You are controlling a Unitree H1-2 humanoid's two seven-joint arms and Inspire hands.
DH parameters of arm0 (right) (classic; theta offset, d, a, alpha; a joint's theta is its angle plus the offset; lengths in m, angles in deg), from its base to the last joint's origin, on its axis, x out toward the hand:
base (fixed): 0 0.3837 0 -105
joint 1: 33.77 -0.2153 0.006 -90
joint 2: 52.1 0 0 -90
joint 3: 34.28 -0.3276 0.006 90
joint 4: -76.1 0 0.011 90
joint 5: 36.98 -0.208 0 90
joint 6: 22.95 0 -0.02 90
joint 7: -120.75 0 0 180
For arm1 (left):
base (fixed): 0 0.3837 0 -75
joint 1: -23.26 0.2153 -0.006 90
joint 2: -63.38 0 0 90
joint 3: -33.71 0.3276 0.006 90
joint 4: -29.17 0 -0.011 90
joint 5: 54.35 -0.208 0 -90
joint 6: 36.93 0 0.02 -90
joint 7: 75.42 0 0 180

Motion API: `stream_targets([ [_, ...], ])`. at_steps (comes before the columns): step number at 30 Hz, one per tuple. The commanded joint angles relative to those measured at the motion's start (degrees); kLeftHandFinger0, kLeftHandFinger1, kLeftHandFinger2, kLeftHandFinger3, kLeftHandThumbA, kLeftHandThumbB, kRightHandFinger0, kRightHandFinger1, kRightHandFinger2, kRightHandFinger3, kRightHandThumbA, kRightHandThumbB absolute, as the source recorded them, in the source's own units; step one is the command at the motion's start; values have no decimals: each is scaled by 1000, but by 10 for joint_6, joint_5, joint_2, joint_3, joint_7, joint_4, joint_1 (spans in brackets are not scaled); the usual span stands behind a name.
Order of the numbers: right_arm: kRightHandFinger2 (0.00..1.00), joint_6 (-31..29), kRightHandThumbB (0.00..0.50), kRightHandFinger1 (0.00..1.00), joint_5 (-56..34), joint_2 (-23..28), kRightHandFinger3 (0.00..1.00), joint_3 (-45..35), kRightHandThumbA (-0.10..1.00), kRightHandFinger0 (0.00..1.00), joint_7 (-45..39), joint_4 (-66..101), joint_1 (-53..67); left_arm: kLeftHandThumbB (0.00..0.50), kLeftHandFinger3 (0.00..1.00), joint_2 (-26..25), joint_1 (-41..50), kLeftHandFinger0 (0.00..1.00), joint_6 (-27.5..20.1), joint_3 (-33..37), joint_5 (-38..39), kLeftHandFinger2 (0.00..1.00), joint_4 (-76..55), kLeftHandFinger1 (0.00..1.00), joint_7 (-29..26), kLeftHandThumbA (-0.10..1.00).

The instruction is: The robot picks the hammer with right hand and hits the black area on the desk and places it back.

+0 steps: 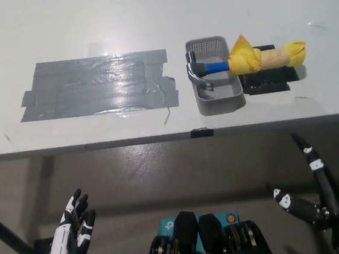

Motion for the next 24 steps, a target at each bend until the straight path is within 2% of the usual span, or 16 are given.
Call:
stream_targets([
  [1, 1000, 30, 487, 1000, 330, 66, 1000, 14, 642, 1000, 132, 68, -131, 0, 1000, -8, -5, 1000, -31, -1, 1, 1000, -21, 1000, -2, 786],
  [5, 1000, 79, 496, 1000, 385, 96, 1000, 45, 609, 1000, 131, 9, -204, 10, 1000, -7, -7, 1000, -22, 0, -4, 1000, -27, 1000, -4, 835],
  [12, 1000, 110, 500, 1000, 404, 110, 1000, 78, 552, 1000, 162, -82, -272, 16, 1000, -8, -7, 1000, -16, 0, -6, 1000, -32, 1000, -4, 856],
  [15, 1000, 121, 500, 1000, 409, 113, 1000, 90, 574, 1000, 172, -106, -290, 24, 1000, -9, -7, 1000, -17, 0, -9, 1000, -33, 1000, -4, 856],
  [20, 1000, 139, 500, 1000, 415, 113, 1000, 106, 548, 1000, 185, -142, -320, 9, 1000, -10, -8, 1000, -20, 0, -18, 1000, -36, 1000, -8, 869],
  [21, 1000, 146, 488, 1000, 415, 112, 1000, 112, 571, 1000, 177, -156, -333, 16, 1000, -9, -7, 1000, -19, 0, -18, 1000, -37, 1000, -9, 876],
  [24, 1000, 151, 496, 1000, 413, 112, 1000, 123, 588, 1000, 189, -191, -352, 0, 1000, -10, -8, 1000, -26, 1, -16, 1000, -35, 1000, -6, 850],
])
